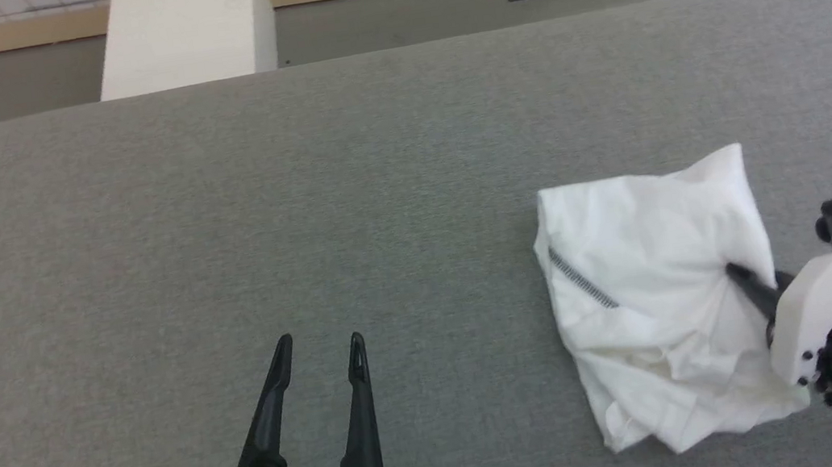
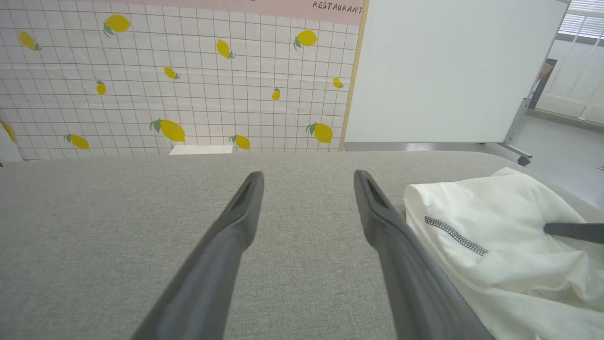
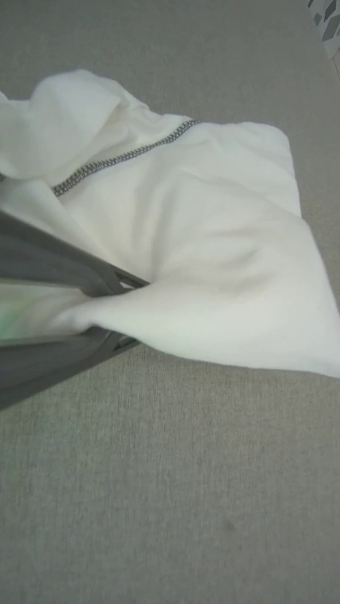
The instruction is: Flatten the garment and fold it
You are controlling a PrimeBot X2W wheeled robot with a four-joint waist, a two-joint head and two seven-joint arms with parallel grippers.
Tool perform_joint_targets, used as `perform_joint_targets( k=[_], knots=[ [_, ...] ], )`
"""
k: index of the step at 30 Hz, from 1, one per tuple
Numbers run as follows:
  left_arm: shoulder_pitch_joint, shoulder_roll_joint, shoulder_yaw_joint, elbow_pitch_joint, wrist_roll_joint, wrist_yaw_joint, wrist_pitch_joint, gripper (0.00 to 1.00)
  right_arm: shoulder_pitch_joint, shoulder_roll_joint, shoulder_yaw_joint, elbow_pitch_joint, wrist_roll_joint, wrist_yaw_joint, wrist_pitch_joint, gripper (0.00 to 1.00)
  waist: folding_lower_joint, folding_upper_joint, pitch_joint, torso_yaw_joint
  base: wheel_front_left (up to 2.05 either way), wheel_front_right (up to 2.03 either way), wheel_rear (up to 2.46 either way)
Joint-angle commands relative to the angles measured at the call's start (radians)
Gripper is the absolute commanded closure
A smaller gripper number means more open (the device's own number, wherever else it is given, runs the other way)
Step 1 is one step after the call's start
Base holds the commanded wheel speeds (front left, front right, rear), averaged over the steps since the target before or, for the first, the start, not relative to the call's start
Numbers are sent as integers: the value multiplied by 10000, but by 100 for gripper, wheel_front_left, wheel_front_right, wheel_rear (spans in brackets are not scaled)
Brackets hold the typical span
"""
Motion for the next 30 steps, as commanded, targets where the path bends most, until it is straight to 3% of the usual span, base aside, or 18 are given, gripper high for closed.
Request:
perform_joint_targets(
  k=[1, 10, 21, 30],
  knots=[
    [-202, 61, -27, -48, 53, 68, 31, 0, -313, -267, 37, -84, 69, -15, 85, 100, 0, 0, 95, -418, 0, 0, 0],
    [-694, 254, 39, -537, 388, 229, 181, 0, -1880, -2385, 547, -95, 538, -15, 512, 100, 0, 0, 1240, -1356, 0, 0, 0],
    [-1863, 393, -141, -1178, 1098, 327, 481, 0, -3383, -4972, 442, 455, 642, -15, 251, 100, 0, 0, 3099, -1486, 0, 0, 0],
    [-2703, 393, -281, -1431, 1547, 439, 420, 0, -4056, -5914, 30, 1433, 239, -15, -372, 100, 0, 0, 4236, -1305, 0, 0, 0]
  ],
)
